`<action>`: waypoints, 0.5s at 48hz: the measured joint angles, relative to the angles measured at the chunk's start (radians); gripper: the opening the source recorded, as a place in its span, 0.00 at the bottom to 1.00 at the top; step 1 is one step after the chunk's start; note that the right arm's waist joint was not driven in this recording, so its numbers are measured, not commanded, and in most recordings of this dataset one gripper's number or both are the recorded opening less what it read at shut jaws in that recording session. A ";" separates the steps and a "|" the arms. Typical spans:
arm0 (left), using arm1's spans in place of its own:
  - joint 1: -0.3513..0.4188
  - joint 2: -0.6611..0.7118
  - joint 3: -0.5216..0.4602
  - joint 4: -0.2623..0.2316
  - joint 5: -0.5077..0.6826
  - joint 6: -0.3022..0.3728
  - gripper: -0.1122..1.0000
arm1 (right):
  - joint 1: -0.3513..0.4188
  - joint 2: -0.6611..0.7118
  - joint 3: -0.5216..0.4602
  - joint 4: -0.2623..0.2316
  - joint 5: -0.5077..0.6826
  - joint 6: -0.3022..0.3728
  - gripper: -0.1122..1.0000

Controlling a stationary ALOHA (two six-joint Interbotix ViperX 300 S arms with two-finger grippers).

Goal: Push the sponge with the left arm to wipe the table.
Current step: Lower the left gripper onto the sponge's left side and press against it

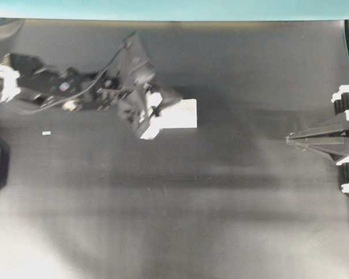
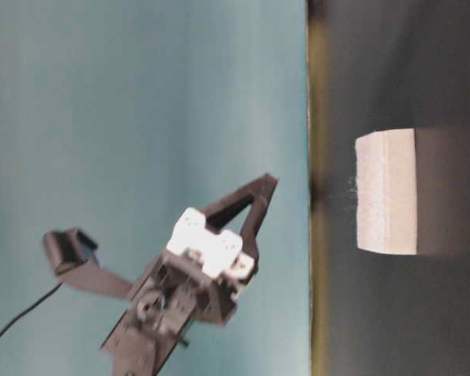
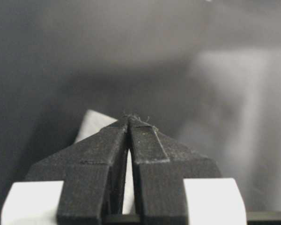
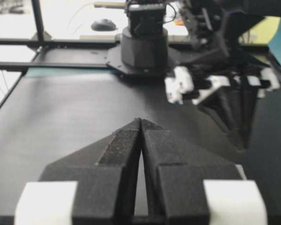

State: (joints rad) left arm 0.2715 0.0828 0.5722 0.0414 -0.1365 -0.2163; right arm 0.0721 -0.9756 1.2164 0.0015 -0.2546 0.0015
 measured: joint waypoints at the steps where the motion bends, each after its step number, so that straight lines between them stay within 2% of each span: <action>1: 0.002 0.006 -0.005 0.000 -0.005 -0.003 0.12 | 0.000 0.000 0.002 0.000 0.000 0.000 0.10; 9: 0.011 0.078 -0.029 0.000 -0.064 -0.063 0.24 | 0.000 -0.002 0.008 0.000 0.000 0.000 0.10; 19: 0.028 0.169 -0.054 0.000 -0.086 -0.120 0.67 | 0.000 -0.002 0.008 0.000 0.000 -0.003 0.10; 21: 0.031 0.184 -0.060 0.000 -0.086 -0.121 0.72 | 0.000 -0.002 0.009 0.000 0.000 -0.003 0.10; 24: 0.034 0.204 -0.067 -0.002 -0.087 -0.123 0.72 | 0.000 -0.003 0.012 0.000 0.000 -0.003 0.10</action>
State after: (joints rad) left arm 0.3053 0.2869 0.5047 0.0399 -0.2240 -0.3390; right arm 0.0721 -0.9787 1.2287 0.0015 -0.2546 -0.0015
